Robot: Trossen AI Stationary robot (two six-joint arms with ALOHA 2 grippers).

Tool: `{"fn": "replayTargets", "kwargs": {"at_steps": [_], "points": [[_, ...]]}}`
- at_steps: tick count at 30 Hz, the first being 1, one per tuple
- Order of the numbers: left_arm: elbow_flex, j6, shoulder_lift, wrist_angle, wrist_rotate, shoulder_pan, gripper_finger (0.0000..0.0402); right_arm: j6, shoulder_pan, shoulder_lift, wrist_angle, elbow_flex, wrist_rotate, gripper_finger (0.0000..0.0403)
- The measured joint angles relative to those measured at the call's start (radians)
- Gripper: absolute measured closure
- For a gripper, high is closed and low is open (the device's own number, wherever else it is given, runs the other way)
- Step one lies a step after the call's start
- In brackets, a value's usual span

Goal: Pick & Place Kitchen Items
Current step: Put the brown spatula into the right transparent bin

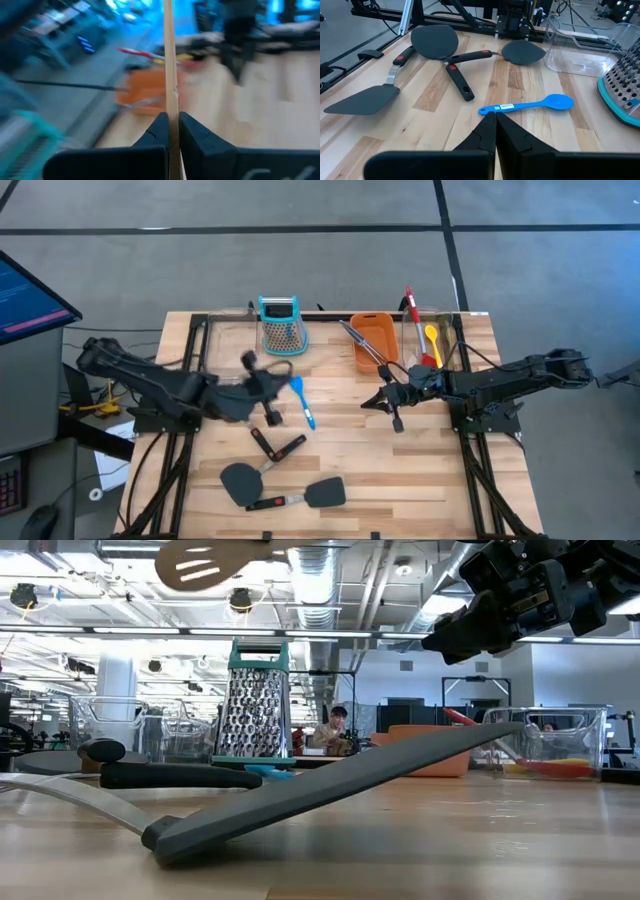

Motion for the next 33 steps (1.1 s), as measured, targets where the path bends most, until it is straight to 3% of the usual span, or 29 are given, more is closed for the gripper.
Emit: {"fn": "replayTargets", "kwargs": {"at_steps": [10, 15, 27, 33], "points": [[-0.002, 0.175, -0.180, -0.004, -0.443, 0.000, 0.0401, 0.002, 0.000, 0.000, -0.006, 0.000, 0.000, 0.0403], [-0.071, 0.146, -0.257, -0.006, -0.581, 0.055, 0.0401, 0.001, 0.000, 0.000, -0.005, 0.000, 0.000, 0.0403], [-0.464, -0.093, -0.447, 0.064, -0.534, 0.387, 0.0401, 0.001, 0.000, 0.000, -0.005, 0.000, 0.000, 0.0403], [-0.632, -0.085, -0.468, 0.297, -0.328, 0.603, 0.0401, 0.001, 0.000, 0.000, -0.005, 0.000, 0.000, 0.0403]]}}
